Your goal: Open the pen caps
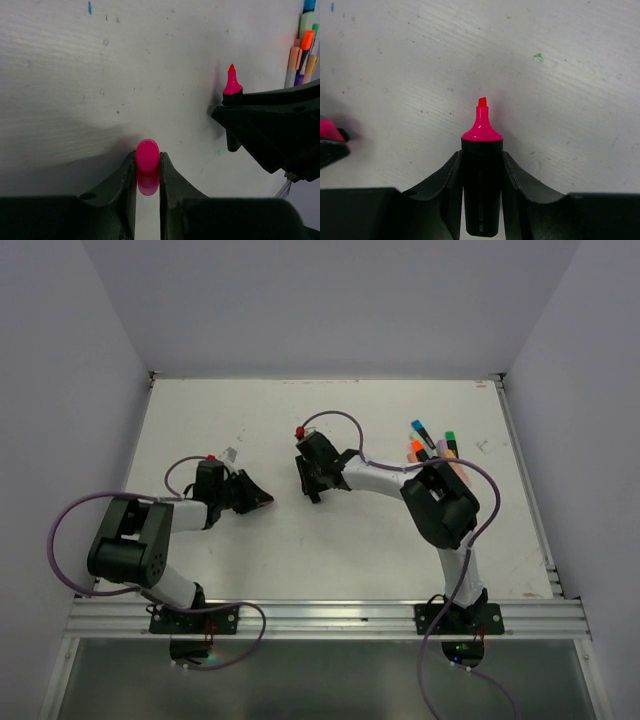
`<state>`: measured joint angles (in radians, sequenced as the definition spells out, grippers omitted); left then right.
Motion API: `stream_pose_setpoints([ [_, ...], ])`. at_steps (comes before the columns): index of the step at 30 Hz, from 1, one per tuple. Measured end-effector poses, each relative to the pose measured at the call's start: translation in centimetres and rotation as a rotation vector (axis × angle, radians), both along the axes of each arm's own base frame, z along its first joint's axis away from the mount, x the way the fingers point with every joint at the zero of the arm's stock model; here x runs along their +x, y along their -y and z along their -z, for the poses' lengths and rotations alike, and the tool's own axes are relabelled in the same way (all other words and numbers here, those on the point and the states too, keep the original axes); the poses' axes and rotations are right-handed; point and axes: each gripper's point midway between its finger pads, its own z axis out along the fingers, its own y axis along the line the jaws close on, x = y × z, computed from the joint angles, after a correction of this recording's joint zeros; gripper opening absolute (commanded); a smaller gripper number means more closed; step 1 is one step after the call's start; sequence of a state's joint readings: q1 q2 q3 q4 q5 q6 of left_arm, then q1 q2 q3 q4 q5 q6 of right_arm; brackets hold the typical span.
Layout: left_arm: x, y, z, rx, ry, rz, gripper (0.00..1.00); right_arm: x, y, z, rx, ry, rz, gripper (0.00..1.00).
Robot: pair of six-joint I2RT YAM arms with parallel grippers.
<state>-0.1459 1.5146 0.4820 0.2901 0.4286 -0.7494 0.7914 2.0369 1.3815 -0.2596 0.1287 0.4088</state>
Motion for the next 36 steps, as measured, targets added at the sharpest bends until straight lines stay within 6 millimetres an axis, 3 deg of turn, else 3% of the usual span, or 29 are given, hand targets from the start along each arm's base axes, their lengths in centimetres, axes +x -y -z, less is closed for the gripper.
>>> stream_pose_setpoints([
  [7,0.2,1.4,0.2,-0.073,0.001,0.053,0.00,1.7,-3.2,0.0,0.068,-0.014,-0.013,0.00],
  [17,2.0,-0.8,-1.2,0.039,0.031,-0.044,0.00,3.7,-5.1,-0.2,0.074,0.025,-0.050,0.00],
  [27,2.8,-1.2,0.3,0.061,-0.016,-0.059,0.00,5.9,-6.2,-0.1,0.035,0.087,-0.110,0.03],
  [32,3.3,-1.2,0.3,0.057,-0.007,-0.059,0.14,6.4,-6.8,-0.2,0.040,0.097,-0.117,0.17],
  [36,3.4,-1.3,0.3,0.064,-0.006,-0.067,0.25,6.6,-7.0,-0.3,0.040,0.097,-0.119,0.22],
])
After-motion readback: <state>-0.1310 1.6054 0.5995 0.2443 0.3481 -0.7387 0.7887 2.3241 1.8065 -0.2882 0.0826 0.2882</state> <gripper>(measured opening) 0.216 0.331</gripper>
